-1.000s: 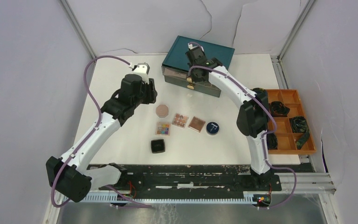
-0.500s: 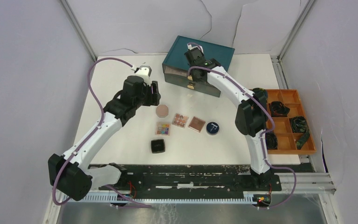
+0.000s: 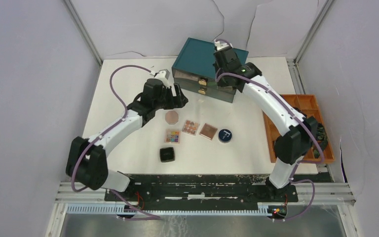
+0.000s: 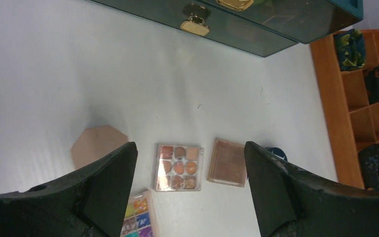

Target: Organize the makeup

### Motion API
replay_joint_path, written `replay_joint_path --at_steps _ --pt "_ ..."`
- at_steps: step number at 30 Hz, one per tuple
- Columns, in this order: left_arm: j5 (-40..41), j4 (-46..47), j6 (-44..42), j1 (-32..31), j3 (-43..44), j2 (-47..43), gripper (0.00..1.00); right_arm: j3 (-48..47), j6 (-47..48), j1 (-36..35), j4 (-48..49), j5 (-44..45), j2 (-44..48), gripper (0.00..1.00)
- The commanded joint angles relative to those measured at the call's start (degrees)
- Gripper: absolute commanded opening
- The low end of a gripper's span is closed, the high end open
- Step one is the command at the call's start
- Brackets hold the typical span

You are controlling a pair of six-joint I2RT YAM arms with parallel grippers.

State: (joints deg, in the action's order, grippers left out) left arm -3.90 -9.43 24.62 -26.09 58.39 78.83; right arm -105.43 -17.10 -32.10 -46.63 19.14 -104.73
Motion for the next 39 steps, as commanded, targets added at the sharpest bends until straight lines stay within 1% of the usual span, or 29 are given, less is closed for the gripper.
replay_joint_path --at_steps 1,3,6,8,10,14,17,21,24,31,39 --pt "-8.6 15.9 14.8 0.2 -0.7 7.5 0.83 1.7 3.7 0.8 -1.9 5.8 7.7 0.25" --pt "-10.4 23.0 21.4 0.2 -1.5 11.6 0.78 3.0 4.1 2.7 -2.1 6.0 9.9 0.29" --pt "-10.6 32.2 30.1 0.2 -1.4 17.7 0.72 5.2 2.5 7.5 -2.3 2.2 12.8 0.29" --pt "-9.6 34.8 33.9 0.2 0.7 21.5 0.70 7.3 1.6 10.1 -1.8 0.3 14.5 0.29" --pt "-8.1 37.4 37.4 0.1 2.1 24.7 0.69 8.7 1.4 11.3 -1.3 -0.4 15.3 0.29" --pt "-4.9 42.4 43.5 0.1 4.0 29.4 0.66 10.1 0.8 11.9 -0.8 -1.5 15.4 0.29" --pt "-4.7 45.3 46.8 -0.1 6.2 33.4 0.65 10.2 0.7 12.4 -0.7 -1.9 14.8 0.29" --pt "-4.4 46.5 48.0 -0.2 8.9 37.4 0.64 9.7 0.6 13.4 -0.6 -2.1 14.3 0.29" --pt "-3.5 47.4 49.3 -0.3 8.9 39.6 0.62 9.6 0.8 14.1 -0.7 -2.1 14.0 0.29" --pt "-2.5 50.1 52.0 -0.3 7.6 42.1 0.60 9.1 0.3 15.6 -0.8 -2.7 12.5 0.29" --pt "-2.8 51.6 54.0 -0.3 11.6 46.3 0.59 7.8 0.4 16.7 -1.2 -2.9 10.5 0.29"
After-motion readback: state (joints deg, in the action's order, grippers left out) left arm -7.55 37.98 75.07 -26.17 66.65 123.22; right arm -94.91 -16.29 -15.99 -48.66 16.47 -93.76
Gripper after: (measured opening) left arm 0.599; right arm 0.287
